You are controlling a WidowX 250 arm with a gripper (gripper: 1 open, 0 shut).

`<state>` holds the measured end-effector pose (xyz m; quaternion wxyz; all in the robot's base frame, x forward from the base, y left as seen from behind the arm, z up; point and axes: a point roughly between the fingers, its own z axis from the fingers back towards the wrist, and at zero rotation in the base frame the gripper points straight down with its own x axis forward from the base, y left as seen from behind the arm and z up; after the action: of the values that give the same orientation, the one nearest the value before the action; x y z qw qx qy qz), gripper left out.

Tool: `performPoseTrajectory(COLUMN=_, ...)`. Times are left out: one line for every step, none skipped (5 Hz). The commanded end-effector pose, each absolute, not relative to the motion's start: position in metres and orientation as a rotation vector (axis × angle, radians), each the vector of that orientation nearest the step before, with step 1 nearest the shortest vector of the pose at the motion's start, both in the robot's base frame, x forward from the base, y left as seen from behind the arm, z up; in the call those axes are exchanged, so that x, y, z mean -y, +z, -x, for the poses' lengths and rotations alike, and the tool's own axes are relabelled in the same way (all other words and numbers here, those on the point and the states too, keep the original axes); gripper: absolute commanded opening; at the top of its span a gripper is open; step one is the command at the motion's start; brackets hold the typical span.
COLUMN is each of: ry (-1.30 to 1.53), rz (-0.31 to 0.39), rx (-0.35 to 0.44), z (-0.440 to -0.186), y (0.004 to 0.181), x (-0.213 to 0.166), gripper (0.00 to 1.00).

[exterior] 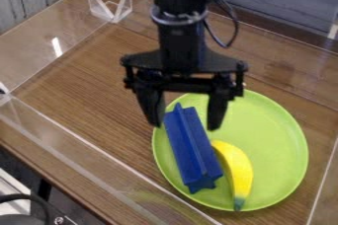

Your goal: Remove the blue object from inside the green plate and put it on the table

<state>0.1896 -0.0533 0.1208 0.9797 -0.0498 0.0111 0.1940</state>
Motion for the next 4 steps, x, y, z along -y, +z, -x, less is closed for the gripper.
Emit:
performPoseTrajectory(ry=0.385, rz=0.124, rx=0.004, z=-0.194, y=0.124, x=0.061, gripper=1.0)
performPoseTrajectory(ry=0.362, rz=0.125, rx=-0.002, z=-0.199, y=0.119, x=0.066, gripper=1.0)
performPoseTrajectory(ry=0.34, rz=0.142, rx=-0.007, z=-0.207, y=0.116, x=0.069, gripper=1.0)
performPoseTrajectory(ry=0.337, rz=0.154, rx=-0.007, z=-0.207, y=0.11, x=0.071, gripper=1.0)
